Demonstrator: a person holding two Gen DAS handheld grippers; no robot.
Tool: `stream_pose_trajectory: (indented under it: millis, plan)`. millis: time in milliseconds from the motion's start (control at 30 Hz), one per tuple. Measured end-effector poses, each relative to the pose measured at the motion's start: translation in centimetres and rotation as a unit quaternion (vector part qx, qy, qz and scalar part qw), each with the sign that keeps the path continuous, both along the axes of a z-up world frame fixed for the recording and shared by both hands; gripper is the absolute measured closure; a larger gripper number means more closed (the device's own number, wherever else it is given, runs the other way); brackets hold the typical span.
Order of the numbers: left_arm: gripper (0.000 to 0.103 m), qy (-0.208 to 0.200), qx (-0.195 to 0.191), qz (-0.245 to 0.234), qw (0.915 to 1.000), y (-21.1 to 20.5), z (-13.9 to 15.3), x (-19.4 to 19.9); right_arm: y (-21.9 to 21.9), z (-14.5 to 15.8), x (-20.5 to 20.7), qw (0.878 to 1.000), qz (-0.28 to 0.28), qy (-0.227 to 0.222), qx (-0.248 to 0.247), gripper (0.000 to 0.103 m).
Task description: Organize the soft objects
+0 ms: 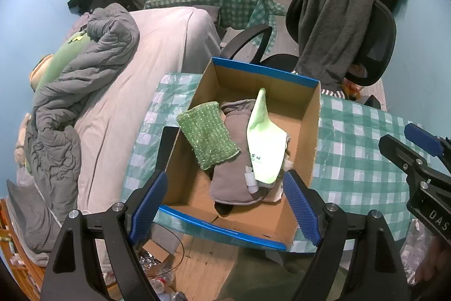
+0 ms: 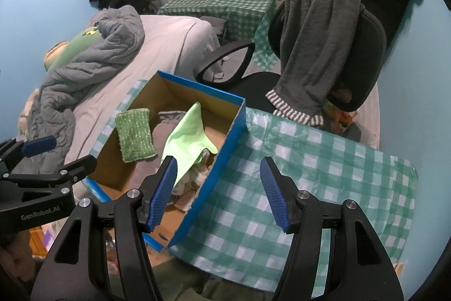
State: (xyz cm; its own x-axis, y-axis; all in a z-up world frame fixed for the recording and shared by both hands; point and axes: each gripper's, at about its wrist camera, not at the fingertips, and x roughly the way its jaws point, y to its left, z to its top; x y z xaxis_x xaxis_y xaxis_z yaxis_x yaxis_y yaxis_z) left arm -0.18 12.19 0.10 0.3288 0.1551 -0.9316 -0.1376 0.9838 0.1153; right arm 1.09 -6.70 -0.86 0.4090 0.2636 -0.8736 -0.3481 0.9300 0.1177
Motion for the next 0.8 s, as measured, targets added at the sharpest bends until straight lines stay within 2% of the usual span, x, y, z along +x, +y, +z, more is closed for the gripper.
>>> stream_pose_trajectory:
  millis: [800]
  plan:
    - [0.018, 0.008, 0.001, 0.014, 0.9999, -1.4, 0.2, -0.2, -0.7, 0.0, -0.1, 1.0, -0.001, 0.001, 0.001, 0.041]
